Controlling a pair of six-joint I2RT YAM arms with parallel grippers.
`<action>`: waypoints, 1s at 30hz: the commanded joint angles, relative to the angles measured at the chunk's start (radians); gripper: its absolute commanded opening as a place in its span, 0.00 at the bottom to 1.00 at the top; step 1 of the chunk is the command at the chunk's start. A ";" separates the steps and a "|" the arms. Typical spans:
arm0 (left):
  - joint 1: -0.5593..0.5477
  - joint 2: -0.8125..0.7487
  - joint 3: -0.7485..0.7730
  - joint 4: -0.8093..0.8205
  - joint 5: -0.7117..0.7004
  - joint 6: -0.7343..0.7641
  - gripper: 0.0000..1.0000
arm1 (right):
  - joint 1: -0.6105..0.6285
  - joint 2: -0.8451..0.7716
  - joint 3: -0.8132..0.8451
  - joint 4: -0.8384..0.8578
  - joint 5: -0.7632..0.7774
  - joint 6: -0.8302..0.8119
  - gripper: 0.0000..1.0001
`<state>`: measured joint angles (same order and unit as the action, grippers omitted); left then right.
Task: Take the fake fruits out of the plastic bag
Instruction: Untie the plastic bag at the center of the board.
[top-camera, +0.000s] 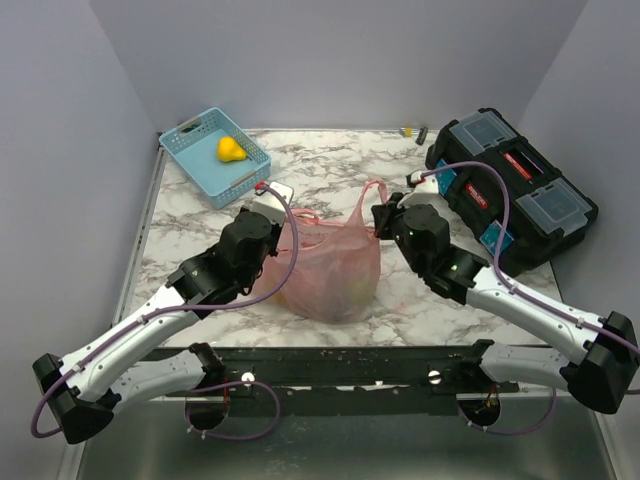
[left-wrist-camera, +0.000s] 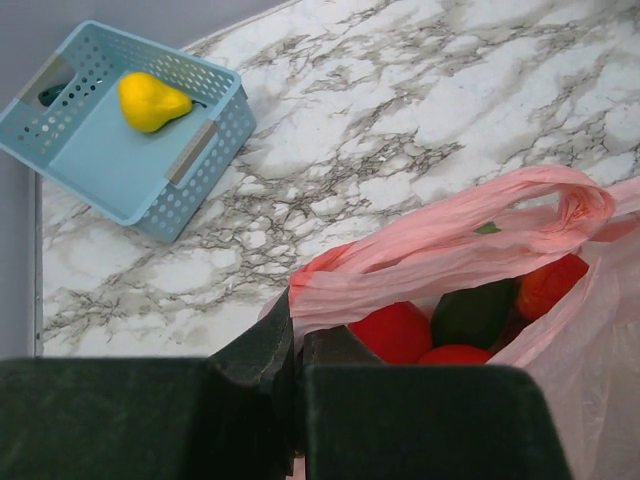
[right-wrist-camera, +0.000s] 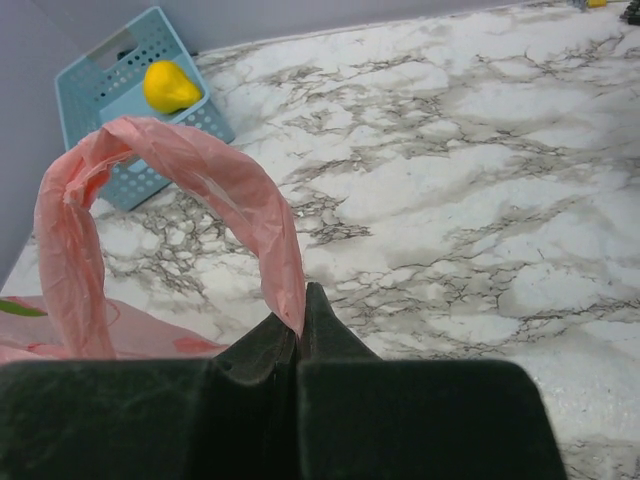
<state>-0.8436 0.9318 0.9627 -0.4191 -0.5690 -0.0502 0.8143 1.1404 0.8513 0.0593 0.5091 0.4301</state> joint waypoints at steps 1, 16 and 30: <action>0.005 -0.022 -0.005 0.043 -0.077 -0.004 0.00 | -0.001 -0.025 0.007 0.015 0.070 0.005 0.01; 0.437 0.254 0.415 -0.159 0.842 -0.527 0.00 | -0.256 0.243 0.591 -0.264 -0.312 -0.131 0.01; 0.500 -0.059 -0.184 -0.057 1.043 -0.554 0.39 | -0.253 0.042 0.110 -0.110 -1.121 -0.041 0.01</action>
<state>-0.3466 1.0237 0.8623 -0.4995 0.4000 -0.5724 0.5552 1.2335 1.0573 -0.1352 -0.3538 0.3180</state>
